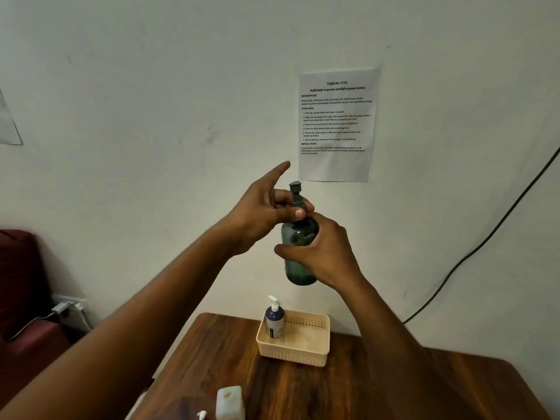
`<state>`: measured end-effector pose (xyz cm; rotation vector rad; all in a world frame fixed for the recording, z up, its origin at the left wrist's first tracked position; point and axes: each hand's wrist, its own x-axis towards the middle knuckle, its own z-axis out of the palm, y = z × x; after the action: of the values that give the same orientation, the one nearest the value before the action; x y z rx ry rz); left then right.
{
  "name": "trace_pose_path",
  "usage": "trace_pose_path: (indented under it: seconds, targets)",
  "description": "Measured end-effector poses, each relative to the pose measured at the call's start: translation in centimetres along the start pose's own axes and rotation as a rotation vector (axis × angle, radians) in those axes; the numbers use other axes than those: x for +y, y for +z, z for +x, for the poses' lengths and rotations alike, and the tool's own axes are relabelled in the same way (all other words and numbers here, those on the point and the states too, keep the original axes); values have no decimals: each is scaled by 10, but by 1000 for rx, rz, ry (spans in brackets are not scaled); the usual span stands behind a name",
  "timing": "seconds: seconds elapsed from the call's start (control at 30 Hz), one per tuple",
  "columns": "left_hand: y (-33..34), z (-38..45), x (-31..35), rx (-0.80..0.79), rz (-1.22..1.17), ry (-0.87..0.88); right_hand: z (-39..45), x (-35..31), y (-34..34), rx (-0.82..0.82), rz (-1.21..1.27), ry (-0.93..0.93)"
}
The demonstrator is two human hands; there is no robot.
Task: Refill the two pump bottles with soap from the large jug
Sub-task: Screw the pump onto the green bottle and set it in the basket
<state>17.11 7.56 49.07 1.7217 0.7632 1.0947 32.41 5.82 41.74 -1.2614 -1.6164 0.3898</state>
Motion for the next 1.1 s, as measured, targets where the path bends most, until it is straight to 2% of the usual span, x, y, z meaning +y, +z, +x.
trace_pose_path:
  seconds: [0.1, 0.17, 0.3, 0.37, 0.5, 0.67, 0.8, 0.87, 1.0, 1.1]
  targets:
    - [-4, -2, 5, -99, -39, -54, 0, 1, -1, -1, 11, 20]
    - [-3, -3, 7, -95, -32, -58, 1, 1, -1, 7, 5, 28]
    - [5, -2, 4, 188, 139, 24, 3, -1, 1, 38, -53, 4]
    - [8, -1, 2, 239, 163, 50, 3, -1, 2, 45, -52, 4]
    - [5, -1, 0, 181, 189, 61, 0, -1, 3, 11, -36, 18]
    - [-1, -3, -1, 17, 17, 26, -3, 0, -1, -89, 146, 59]
    - [-3, -2, 0, -50, 8, 9, 0, 1, -2, -69, 125, 69]
    - [-1, -1, 2, -26, 71, 25, 2, 1, -2, -46, 86, 76]
    - [7, 2, 4, 189, 211, 145, 5, -1, 0, -34, 31, 47]
    - [4, 3, 5, 101, 140, 104, 4, 1, -1, -54, 44, 51]
